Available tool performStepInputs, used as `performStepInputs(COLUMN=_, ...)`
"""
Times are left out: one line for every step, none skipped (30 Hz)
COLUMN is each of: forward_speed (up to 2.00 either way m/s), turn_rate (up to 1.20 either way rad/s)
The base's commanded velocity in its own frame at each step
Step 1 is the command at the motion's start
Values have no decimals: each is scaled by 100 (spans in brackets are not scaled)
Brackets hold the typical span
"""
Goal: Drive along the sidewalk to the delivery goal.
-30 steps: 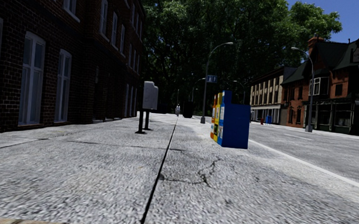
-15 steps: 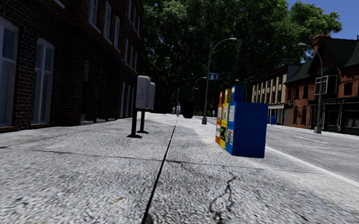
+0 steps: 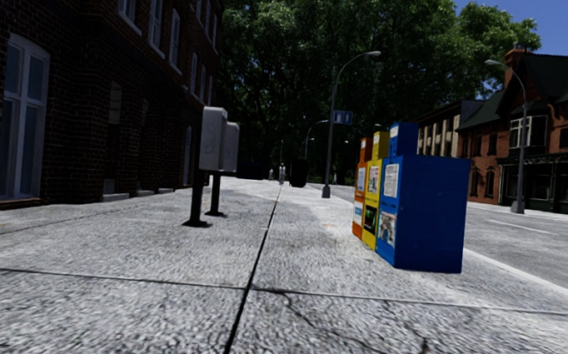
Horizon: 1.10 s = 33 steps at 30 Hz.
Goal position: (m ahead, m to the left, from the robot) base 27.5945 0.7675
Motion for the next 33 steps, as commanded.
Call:
performStepInputs(forward_speed=200, turn_rate=0)
performStepInputs(forward_speed=200, turn_rate=0)
performStepInputs(forward_speed=200, turn_rate=0)
performStepInputs(forward_speed=200, turn_rate=0)
performStepInputs(forward_speed=200, turn_rate=0)
performStepInputs(forward_speed=200, turn_rate=0)
performStepInputs(forward_speed=200, turn_rate=0)
performStepInputs(forward_speed=200, turn_rate=0)
performStepInputs(forward_speed=200, turn_rate=0)
performStepInputs(forward_speed=200, turn_rate=0)
performStepInputs(forward_speed=200, turn_rate=0)
performStepInputs(forward_speed=200, turn_rate=0)
performStepInputs(forward_speed=200, turn_rate=0)
performStepInputs(forward_speed=200, turn_rate=0)
performStepInputs(forward_speed=200, turn_rate=0)
performStepInputs(forward_speed=200, turn_rate=0)
performStepInputs(forward_speed=200, turn_rate=0)
performStepInputs(forward_speed=200, turn_rate=0)
performStepInputs(forward_speed=200, turn_rate=0)
performStepInputs(forward_speed=200, turn_rate=0)
performStepInputs(forward_speed=200, turn_rate=0)
performStepInputs(forward_speed=200, turn_rate=0)
performStepInputs(forward_speed=200, turn_rate=0)
performStepInputs(forward_speed=200, turn_rate=0)
performStepInputs(forward_speed=200, turn_rate=0)
performStepInputs(forward_speed=200, turn_rate=0)
performStepInputs(forward_speed=200, turn_rate=0)
performStepInputs(forward_speed=200, turn_rate=0)
performStepInputs(forward_speed=200, turn_rate=0)
performStepInputs(forward_speed=200, turn_rate=0)
performStepInputs(forward_speed=200, turn_rate=0)
performStepInputs(forward_speed=200, turn_rate=0)
performStepInputs(forward_speed=200, turn_rate=0)
